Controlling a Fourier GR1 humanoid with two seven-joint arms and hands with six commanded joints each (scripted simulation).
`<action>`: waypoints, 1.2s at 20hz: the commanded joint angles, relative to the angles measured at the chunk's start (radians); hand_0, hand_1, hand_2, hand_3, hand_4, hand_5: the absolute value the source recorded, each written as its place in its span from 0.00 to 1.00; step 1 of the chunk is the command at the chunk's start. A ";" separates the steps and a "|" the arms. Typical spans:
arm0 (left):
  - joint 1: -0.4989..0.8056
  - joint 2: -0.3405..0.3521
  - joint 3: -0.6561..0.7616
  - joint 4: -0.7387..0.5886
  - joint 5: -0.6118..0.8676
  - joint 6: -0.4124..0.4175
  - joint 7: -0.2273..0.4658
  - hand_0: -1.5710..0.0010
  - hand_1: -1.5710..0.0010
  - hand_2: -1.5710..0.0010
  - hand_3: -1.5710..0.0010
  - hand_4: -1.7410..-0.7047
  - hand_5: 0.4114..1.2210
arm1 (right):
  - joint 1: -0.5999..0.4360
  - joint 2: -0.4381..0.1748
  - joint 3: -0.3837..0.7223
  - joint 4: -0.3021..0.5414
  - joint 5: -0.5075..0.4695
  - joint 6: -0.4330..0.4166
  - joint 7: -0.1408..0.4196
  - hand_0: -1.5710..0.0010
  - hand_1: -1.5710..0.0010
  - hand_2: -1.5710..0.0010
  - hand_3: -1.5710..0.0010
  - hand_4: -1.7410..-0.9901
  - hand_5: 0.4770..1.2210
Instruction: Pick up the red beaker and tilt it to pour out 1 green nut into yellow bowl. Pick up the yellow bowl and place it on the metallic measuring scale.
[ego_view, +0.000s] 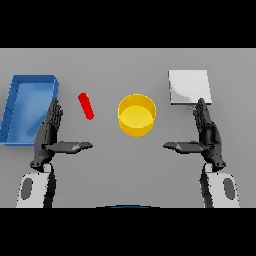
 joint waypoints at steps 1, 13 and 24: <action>0.003 -0.002 -0.002 -0.002 -0.001 0.001 -0.002 1.00 1.00 1.00 1.00 0.58 0.31 | -0.003 0.000 0.000 0.002 0.000 -0.002 0.001 1.00 1.00 1.00 1.00 0.89 0.14; 0.154 0.050 -0.151 -0.222 -0.159 -0.019 0.066 1.00 1.00 1.00 1.00 0.58 0.30 | 0.077 -0.075 0.122 -0.108 0.261 -0.058 -0.110 1.00 1.00 1.00 1.00 0.85 0.16; -0.098 0.059 -0.072 0.103 -0.151 -0.024 0.059 1.00 1.00 1.00 1.00 0.54 0.29 | 0.060 -0.074 0.108 -0.118 0.187 -0.004 -0.092 1.00 1.00 1.00 1.00 0.69 0.20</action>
